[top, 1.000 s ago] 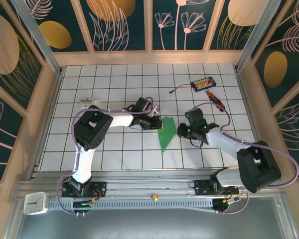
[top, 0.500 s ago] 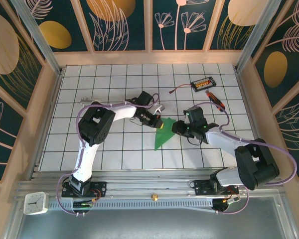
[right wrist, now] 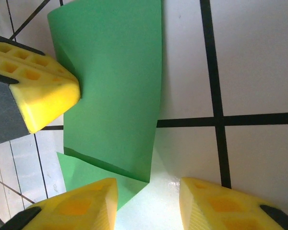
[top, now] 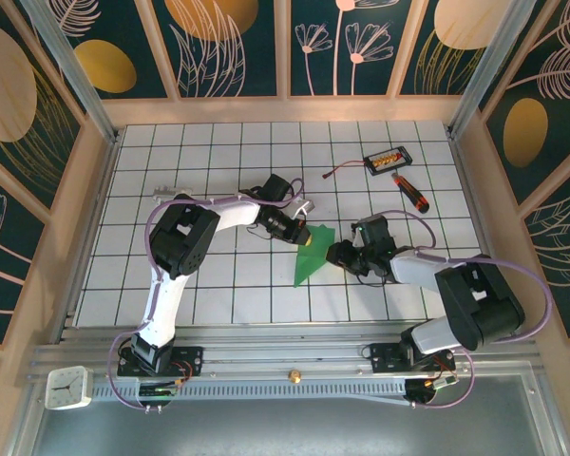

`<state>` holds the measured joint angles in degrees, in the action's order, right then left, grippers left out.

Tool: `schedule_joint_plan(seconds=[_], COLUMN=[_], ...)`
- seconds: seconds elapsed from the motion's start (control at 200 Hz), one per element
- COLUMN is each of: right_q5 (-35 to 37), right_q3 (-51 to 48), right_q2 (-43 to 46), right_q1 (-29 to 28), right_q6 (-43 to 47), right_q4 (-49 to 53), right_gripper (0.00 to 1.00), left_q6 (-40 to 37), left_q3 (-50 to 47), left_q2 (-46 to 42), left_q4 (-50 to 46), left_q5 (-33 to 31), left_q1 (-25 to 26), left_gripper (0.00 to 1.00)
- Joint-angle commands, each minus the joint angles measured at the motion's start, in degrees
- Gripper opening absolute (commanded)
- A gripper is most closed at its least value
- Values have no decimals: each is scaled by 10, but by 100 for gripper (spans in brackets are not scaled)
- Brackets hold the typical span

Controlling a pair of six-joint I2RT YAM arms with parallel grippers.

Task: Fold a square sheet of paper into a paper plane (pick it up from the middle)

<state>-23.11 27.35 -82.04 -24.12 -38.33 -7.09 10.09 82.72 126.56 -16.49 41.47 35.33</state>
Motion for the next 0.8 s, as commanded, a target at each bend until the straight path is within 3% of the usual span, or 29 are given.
schedule_joint_plan(seconds=[0.0, 0.15, 0.475, 0.555, 0.656, 0.796], right_q5=[-28, -30, -22, -18, -13, -7], right_q3=[-4, 7, 16, 12, 5, -6], right_q2=[-30, -39, -31, -22, -7, 21], right_q1=[-6, -4, -2, -2, -3, -5], right_q6=[-11, -9, 0, -5, -28, -83], right_q4=[-70, -81, -62, -55, -53, -53], right_gripper=[35, 23, 11, 6, 0, 0], left_q6=[-8, -6, -3, 1, 13, 51], left_q3=[-19, -18, -13, -12, -16, -69], left_q2=[15, 14, 11, 5, -14, -85], left_q4=[-15, -14, -14, -13, 0, 60], left_q5=[-34, -33, -38, -42, -48, -72], left_q1=[-4, -4, -4, -4, -4, -3], left_gripper=[0, 0, 1, 5, 19, 37])
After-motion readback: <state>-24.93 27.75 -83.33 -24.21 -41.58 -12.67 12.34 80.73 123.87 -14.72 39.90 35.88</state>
